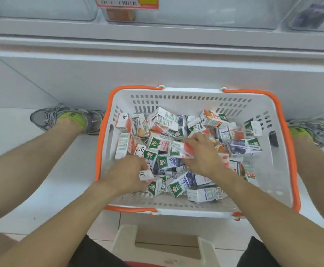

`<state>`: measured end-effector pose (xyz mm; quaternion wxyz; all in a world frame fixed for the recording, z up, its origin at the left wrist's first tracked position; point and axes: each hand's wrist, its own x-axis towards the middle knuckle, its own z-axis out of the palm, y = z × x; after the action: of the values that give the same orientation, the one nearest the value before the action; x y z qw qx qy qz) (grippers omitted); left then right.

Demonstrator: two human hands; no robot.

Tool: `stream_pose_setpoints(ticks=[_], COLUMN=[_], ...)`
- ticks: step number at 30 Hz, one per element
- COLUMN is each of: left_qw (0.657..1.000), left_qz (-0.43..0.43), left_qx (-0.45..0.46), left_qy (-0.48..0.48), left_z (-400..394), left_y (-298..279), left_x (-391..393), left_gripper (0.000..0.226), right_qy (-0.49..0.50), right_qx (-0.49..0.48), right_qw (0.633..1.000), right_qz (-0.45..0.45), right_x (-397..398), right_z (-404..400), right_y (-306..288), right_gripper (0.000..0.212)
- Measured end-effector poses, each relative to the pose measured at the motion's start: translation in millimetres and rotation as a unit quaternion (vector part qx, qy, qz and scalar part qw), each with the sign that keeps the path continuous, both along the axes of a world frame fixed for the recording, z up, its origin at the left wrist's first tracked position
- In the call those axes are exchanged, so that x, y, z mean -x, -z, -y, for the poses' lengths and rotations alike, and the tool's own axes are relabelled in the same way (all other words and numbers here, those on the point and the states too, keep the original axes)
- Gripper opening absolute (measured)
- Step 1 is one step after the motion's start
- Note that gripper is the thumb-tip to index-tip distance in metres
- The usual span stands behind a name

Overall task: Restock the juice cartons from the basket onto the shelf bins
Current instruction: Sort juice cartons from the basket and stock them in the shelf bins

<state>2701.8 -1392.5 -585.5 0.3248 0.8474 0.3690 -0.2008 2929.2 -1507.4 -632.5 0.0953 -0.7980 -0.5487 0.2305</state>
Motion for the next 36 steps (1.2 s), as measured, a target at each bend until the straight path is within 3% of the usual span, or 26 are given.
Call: stream_pose_setpoints(ticks=[2,4,7,11,13,18,19,22,23,26,30,32,36], left_qw=[0.992,0.957,0.832,0.713,0.683,0.618,0.611,0.599,0.603,0.626,0.66,0.672,0.735], left_qz=[0.027,0.092,0.2,0.257,0.26,0.237,0.228,0.217,0.216,0.221,0.233,0.237,0.236], left_qx=[0.056,0.142,0.331,0.473,0.514,0.591,0.599,0.607,0.603,0.584,0.546,0.526,0.46], left_qy=[-0.107,-0.236,-0.398,-0.45,-0.449,-0.461,-0.465,-0.475,-0.476,-0.468,-0.46,-0.464,-0.438], left_z=[-14,-27,-37,-38,-30,3,8,21,24,34,43,44,43], left_y=[-19,-38,-57,-58,-58,-52,-50,-40,-38,-36,-36,-33,-30], left_x=[2,3,5,2,-4,-10,-11,-14,-15,-23,-29,-27,-23], left_gripper=[0.035,0.029,0.023,0.023,0.032,0.049,0.05,0.048,0.051,0.061,0.066,0.065,0.062], right_qy=[0.085,0.162,0.252,0.262,0.258,0.316,0.332,0.364,0.368,0.38,0.373,0.372,0.375], right_qx=[-0.005,-0.009,-0.038,-0.048,-0.034,-0.018,-0.025,-0.04,-0.037,-0.038,-0.044,-0.043,-0.041], right_qw=[0.993,0.97,0.906,0.869,0.874,0.828,0.816,0.779,0.772,0.75,0.722,0.706,0.665], right_qz=[-0.084,-0.18,-0.338,-0.417,-0.409,-0.463,-0.473,-0.508,-0.517,-0.54,-0.581,-0.601,-0.645], right_x=[-4,-5,-5,-1,0,17,20,30,34,43,45,46,42], right_z=[-6,-12,-15,-6,7,41,45,50,51,52,51,50,48], right_y=[-20,-45,-80,-123,-130,-122,-117,-113,-111,-104,-104,-103,-105], right_gripper=[0.062,0.051,0.037,0.032,0.051,0.077,0.081,0.047,0.045,0.073,0.044,0.04,0.027])
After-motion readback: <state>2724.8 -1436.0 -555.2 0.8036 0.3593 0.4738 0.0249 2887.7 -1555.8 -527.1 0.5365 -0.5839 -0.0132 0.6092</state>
